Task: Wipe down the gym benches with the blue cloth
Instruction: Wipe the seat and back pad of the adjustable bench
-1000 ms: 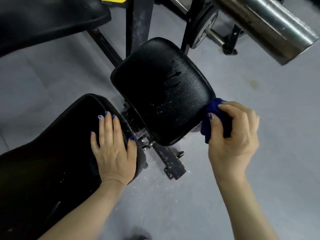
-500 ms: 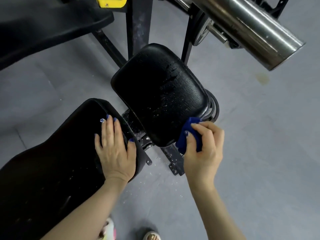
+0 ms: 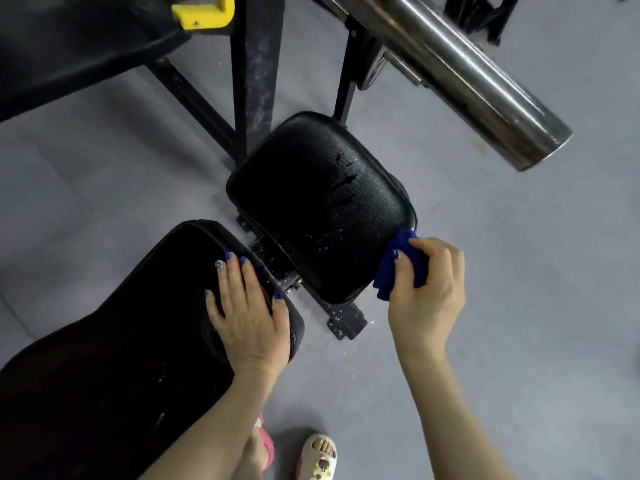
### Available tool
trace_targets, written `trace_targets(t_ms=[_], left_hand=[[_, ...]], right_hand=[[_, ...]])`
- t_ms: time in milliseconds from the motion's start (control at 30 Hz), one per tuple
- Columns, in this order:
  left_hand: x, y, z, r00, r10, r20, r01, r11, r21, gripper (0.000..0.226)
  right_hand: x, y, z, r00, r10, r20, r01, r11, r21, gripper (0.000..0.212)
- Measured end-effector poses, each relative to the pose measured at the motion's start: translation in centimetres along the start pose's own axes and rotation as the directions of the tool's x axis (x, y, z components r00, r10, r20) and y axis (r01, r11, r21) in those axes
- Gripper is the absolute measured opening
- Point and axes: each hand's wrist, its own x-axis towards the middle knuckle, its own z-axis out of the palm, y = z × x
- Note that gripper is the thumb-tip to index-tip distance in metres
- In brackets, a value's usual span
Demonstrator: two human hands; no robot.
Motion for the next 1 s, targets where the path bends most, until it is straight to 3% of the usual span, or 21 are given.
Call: trace_targets(t_ms=[100, 333, 467, 600, 700, 767, 1000], left_hand=[[0.0, 0.3, -0.7, 1.0, 0.0, 0.029, 0.0, 1.0, -0.029, 0.071], [0.4, 1.9, -3.7, 0.986, -0.065, 0.151, 0.086, 0.987, -0.137, 0.074], [0.5, 3.6, -5.6, 0.992, 0.052, 0.115, -0.016, 0.956, -0.293, 0.074], [0.4, 6.7, -5.1, 0.976, 0.16, 0.147, -0.104, 0.938, -0.33, 0.071], [0.3, 8.2, -4.3, 0.975, 0.128, 0.181, -0.066, 0.947, -0.315, 0.071], [0.3, 8.4, -4.1, 0.976, 0.114, 0.183, -0.052, 0.948, -0.313, 0.07], [0.5, 7.5, -4.5, 0.969, 0.134, 0.21, -0.077, 0.963, -0.259, 0.063]], right_hand=[[2.6, -1.5, -1.1, 0.997, -0.067, -0.047, 0.068, 0.998, 0.008, 0.016], [2.4, 1.1, -1.3, 0.968, -0.163, 0.192, 0.178, 0.982, -0.062, 0.017], [4.6, 0.9, -1.5, 0.933, -0.303, 0.196, 0.312, 0.95, -0.015, 0.015], [8.7, -0.1, -0.1, 0.867, -0.426, 0.259, 0.442, 0.897, -0.007, 0.02], [8.8, 1.3, 0.0, 0.85, -0.348, 0.394, 0.366, 0.93, 0.033, 0.03], [7.7, 2.8, -0.9, 0.854, -0.317, 0.413, 0.315, 0.946, 0.074, 0.031], [8.9, 2.0, 0.0, 0.81, -0.442, 0.385, 0.448, 0.89, 0.078, 0.025]])
